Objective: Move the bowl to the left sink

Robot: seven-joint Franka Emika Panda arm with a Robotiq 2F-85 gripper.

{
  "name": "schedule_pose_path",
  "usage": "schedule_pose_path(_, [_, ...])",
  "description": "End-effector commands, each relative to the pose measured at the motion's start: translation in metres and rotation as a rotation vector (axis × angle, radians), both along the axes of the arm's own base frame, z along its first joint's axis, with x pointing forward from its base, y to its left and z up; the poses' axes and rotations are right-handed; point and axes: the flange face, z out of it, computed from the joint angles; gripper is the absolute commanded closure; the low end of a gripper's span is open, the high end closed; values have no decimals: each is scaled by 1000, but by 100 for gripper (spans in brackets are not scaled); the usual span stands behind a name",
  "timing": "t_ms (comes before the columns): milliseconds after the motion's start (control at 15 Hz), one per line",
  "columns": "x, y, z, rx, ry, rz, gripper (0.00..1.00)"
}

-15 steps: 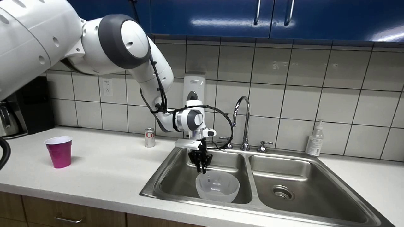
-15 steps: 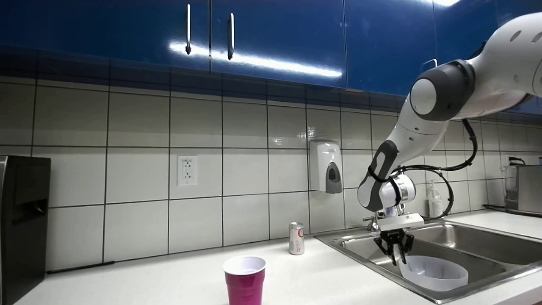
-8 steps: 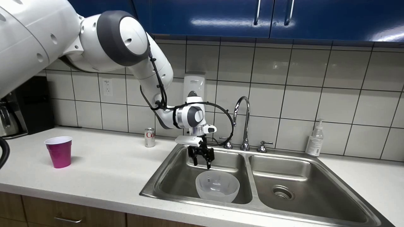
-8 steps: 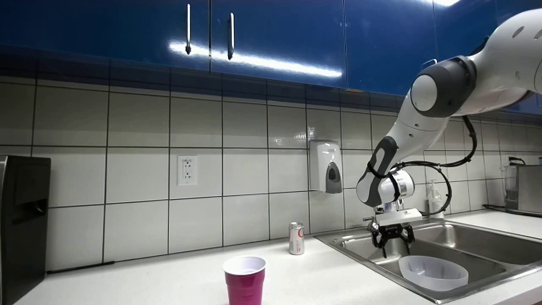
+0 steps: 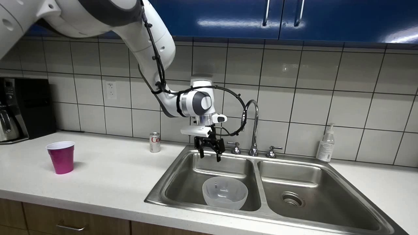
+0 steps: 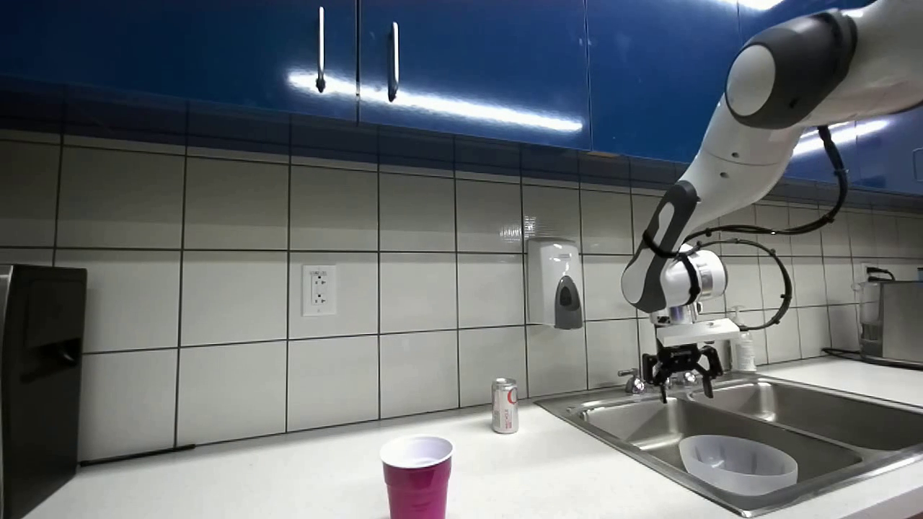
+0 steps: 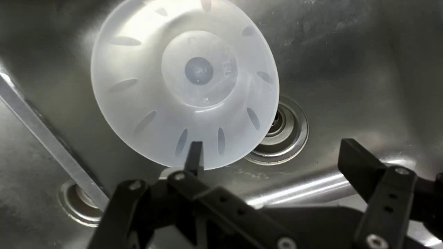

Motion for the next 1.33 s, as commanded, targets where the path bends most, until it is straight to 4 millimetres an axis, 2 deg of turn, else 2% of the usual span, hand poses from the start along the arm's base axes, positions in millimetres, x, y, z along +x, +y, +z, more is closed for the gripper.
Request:
schedule_pose_path(0, [-57, 4, 40, 30, -25, 18, 0])
schedule_pose_path(400, [-135, 36, 81, 54, -37, 98, 0])
schedule_pose_path(667, [-189, 74, 102, 47, -40, 213, 0])
schedule_pose_path(1067, [-265, 145, 120, 25, -13, 350, 0])
schedule_pose_path(1133, [-233, 123, 109, 45, -11, 310, 0])
schedule_pose_path(1267, [-251, 139, 114, 43, -16, 338, 0])
